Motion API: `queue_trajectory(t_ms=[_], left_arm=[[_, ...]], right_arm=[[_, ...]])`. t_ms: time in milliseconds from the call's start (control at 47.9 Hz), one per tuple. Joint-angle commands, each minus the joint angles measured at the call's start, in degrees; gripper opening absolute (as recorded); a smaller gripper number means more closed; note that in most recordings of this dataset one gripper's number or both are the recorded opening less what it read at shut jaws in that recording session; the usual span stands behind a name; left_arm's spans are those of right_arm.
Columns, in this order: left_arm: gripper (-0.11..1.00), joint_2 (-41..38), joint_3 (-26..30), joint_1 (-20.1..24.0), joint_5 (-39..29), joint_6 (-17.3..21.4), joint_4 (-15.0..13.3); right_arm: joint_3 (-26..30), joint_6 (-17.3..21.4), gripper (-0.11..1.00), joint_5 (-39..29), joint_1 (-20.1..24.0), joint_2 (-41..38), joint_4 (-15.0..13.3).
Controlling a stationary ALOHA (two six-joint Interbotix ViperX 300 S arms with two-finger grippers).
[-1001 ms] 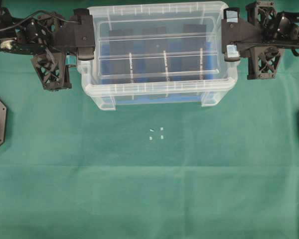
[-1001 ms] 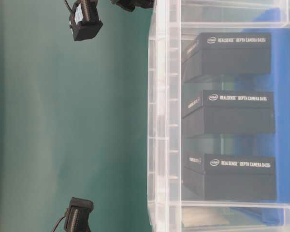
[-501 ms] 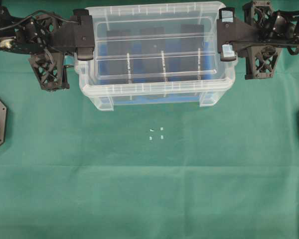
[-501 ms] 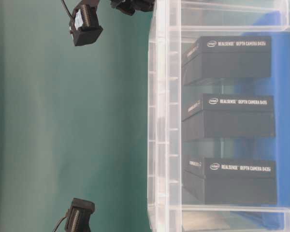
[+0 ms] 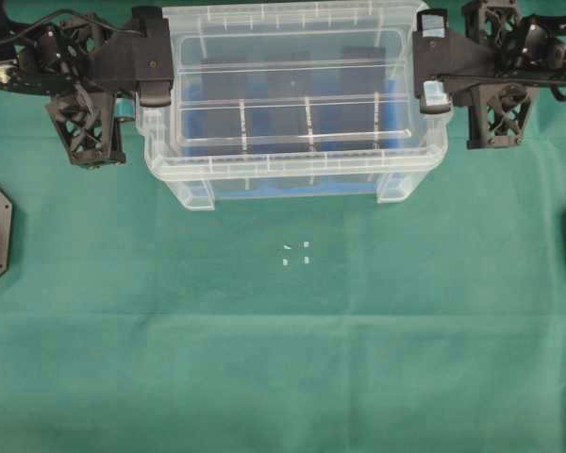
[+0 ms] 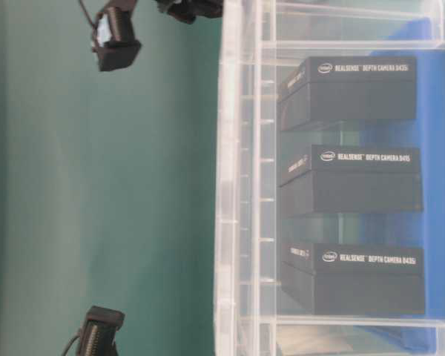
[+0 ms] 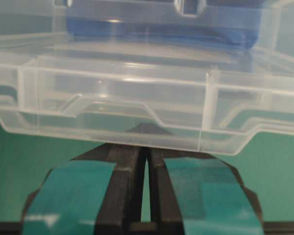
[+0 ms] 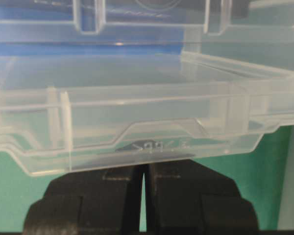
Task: Clamp the lid of the box with both arms, then lift and open it.
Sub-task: 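Lift the clamped lid with both grippers and pull it toward the front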
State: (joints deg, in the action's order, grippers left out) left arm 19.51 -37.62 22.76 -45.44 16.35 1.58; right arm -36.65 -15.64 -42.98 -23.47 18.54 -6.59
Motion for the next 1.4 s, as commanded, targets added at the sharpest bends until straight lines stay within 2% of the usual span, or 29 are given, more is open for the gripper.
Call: queue_trajectory(t_ms=[0,542,876,1085,1377], left_arm=[[0.01,0.88,4.31,-1.14,0.44,-0.26,-0.35],[0.01,1.93,7.73,-2.99,-4.48,-0.53,-0.35],[0.01,3.34,8.17,-4.92,-5.71,-1.14,-0.35],[0.01,4.04,8.17,-6.94,-6.77,-2.90,-0.35],[0.01,4.31,8.17,-12.22,-9.93,-8.09,-0.09]], right_arm=[[4.83,0.62,0.00,0.09,3.69,1.76,0.53],[7.73,0.62,0.00,-5.01,4.31,4.13,0.53],[7.65,3.87,0.00,-6.06,5.45,4.48,0.26],[7.73,5.10,0.00,-6.77,7.47,4.75,0.26],[7.65,9.84,0.00,-8.61,12.74,5.45,-0.62]])
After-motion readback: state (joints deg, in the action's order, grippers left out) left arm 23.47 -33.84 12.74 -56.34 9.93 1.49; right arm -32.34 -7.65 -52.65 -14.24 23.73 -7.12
